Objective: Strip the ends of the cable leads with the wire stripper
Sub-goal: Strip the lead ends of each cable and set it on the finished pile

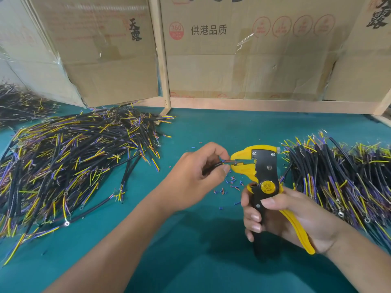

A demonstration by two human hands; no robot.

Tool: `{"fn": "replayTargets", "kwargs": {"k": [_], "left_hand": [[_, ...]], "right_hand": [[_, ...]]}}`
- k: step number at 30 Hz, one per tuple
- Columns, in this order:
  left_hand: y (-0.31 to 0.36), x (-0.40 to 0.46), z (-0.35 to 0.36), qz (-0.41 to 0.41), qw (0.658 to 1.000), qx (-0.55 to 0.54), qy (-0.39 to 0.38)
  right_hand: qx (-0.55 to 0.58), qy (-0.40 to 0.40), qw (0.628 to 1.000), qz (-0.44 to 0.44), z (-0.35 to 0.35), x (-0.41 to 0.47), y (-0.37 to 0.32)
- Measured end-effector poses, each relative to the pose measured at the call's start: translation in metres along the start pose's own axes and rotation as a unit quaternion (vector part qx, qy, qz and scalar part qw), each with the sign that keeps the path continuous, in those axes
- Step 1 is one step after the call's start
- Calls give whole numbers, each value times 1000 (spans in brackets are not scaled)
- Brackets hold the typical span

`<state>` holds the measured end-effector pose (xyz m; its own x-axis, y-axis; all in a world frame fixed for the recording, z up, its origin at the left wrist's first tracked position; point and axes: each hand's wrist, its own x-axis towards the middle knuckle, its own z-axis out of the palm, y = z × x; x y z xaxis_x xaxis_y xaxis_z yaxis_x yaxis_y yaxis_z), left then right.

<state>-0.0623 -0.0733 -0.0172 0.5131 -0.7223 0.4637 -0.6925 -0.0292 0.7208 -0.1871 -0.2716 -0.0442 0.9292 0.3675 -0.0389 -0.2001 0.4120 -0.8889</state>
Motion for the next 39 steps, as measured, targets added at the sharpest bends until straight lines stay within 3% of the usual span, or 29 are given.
{"fn": "replayTargets", "kwargs": {"k": [22, 39], "left_hand": [[-2, 1, 3, -25, 999, -33, 9], [-2, 2, 3, -35, 999, 13, 10]], "right_hand": [[4, 41, 999, 2, 8, 4, 4], [8, 41, 999, -4, 8, 5, 5]]}}
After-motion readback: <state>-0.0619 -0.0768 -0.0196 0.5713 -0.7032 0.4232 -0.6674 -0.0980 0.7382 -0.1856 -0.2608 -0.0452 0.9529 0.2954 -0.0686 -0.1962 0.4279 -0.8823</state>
